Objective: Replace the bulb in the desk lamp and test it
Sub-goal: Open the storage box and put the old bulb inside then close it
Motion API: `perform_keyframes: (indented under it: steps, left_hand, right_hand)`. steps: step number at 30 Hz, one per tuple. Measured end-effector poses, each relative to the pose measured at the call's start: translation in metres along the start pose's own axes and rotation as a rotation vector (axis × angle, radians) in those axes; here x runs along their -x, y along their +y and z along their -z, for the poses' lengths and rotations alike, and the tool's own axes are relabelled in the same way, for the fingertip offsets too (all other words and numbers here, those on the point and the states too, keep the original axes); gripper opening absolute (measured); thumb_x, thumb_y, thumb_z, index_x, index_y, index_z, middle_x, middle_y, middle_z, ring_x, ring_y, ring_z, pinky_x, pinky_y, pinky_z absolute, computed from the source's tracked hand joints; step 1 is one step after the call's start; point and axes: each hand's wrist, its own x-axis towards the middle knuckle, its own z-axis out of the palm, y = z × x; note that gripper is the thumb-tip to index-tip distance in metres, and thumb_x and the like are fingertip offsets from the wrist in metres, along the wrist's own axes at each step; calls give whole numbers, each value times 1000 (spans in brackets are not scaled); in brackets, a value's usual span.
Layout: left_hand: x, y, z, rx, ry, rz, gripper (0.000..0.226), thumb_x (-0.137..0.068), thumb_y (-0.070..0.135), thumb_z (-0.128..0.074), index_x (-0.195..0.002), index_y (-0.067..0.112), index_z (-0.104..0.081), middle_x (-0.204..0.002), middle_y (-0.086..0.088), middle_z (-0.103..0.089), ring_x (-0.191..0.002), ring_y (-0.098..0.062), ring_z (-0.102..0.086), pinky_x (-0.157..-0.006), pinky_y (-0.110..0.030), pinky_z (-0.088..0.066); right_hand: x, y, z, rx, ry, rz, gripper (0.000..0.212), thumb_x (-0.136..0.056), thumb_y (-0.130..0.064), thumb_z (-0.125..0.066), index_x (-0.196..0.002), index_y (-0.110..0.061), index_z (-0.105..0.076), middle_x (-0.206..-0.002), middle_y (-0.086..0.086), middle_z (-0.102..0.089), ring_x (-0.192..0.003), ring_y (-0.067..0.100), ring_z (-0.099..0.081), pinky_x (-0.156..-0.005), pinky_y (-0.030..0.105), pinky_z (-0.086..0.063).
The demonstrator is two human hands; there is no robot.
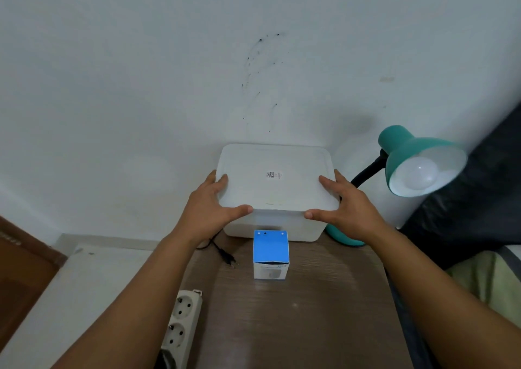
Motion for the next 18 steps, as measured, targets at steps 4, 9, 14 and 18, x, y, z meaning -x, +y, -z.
perform_keyframes:
  steps: [4, 9, 14, 18]
  left_hand:
    - [-2, -3, -2, 8, -24, 9, 115, -62, 67, -80, -156, 21, -31, -165, 7, -23, -148, -17, -29, -118, -45, -33]
    - [-2, -6, -3, -16, -45, 21, 116, -62, 71, -76, -157, 23, -29, -166, 8, -19, -149, -18, -27, -119, -45, -32]
    - [0, -7, -3, 14, -65, 40, 116, -62, 73, -73, -157, 25, -28, -166, 11, -17, -148, -17, -29, -118, -45, -34]
    - [1, -1, 0, -92, -93, 33, 107, -73, 70, -71, -158, 26, -24, -168, 5, -11, -151, -20, -24, -120, -43, -30]
  right_hand:
    - [1, 3, -2, 51, -33, -12, 107, -65, -65, -72, -155, -29, -27, -166, -1, -9, -150, 21, -19, -120, 38, -20]
    - [2, 4, -4, 51, -47, -17, 112, -59, -74, -64, -155, -34, -24, -166, -3, -4, -150, 22, -19, -120, 39, -20]
    - [5, 4, -5, 7, -49, -21, 103, -67, -64, -72, -154, -35, -25, -166, -4, -2, -151, 21, -16, -119, 33, -16]
    - [8, 1, -5, 69, -63, -44, 96, -77, -62, -69, -156, -37, -19, -166, -1, -2, -151, 23, -14, -119, 36, -15]
